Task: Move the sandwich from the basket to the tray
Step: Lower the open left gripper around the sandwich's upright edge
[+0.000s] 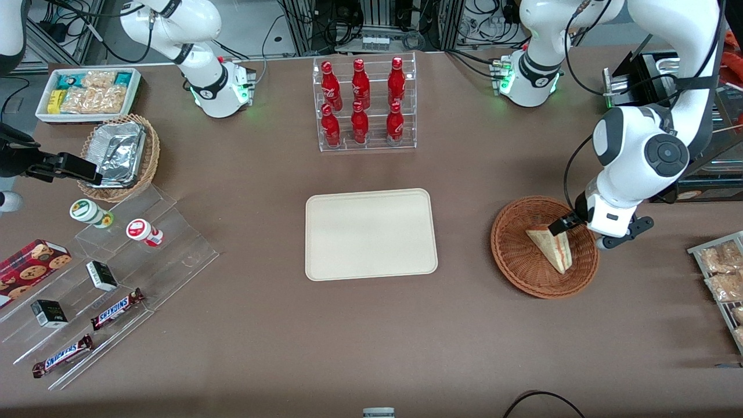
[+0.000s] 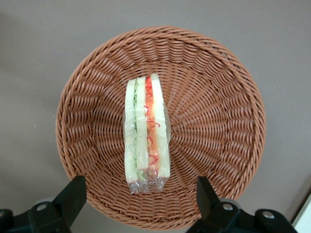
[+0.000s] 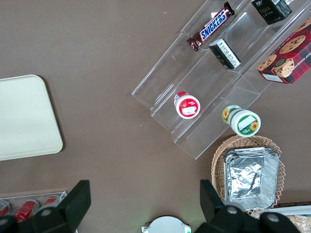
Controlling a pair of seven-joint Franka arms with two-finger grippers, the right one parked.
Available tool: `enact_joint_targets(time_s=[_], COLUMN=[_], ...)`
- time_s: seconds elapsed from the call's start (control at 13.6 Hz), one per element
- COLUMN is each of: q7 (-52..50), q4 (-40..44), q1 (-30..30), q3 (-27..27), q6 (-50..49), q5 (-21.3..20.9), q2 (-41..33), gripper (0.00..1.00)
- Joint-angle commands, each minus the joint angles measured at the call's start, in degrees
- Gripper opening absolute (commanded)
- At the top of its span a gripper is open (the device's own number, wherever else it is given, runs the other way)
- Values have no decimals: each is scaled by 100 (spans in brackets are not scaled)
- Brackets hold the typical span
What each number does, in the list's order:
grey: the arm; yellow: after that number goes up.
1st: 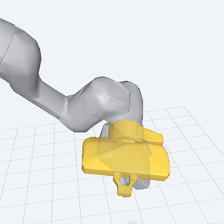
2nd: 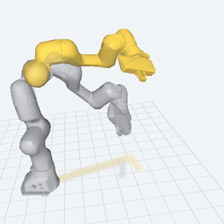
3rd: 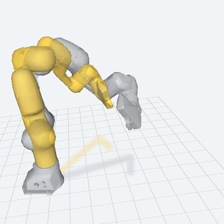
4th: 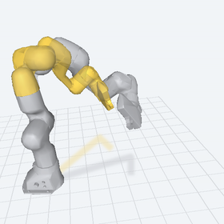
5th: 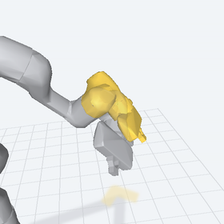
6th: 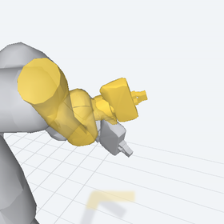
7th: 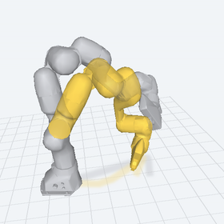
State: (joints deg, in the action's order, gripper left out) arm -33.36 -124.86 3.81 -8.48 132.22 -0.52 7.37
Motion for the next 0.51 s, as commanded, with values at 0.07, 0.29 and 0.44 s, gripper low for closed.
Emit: enact_joint_targets(time_s=[0.07,0.29,0.44], q7=[-329,-329,-329], q4=[-65,-65,-65], q1=[15,23,23], q3=[-39,-39,-39], q6=[217,374,489], q5=[43,35,35], q2=[106,273,396], gripper=[100,100,100])
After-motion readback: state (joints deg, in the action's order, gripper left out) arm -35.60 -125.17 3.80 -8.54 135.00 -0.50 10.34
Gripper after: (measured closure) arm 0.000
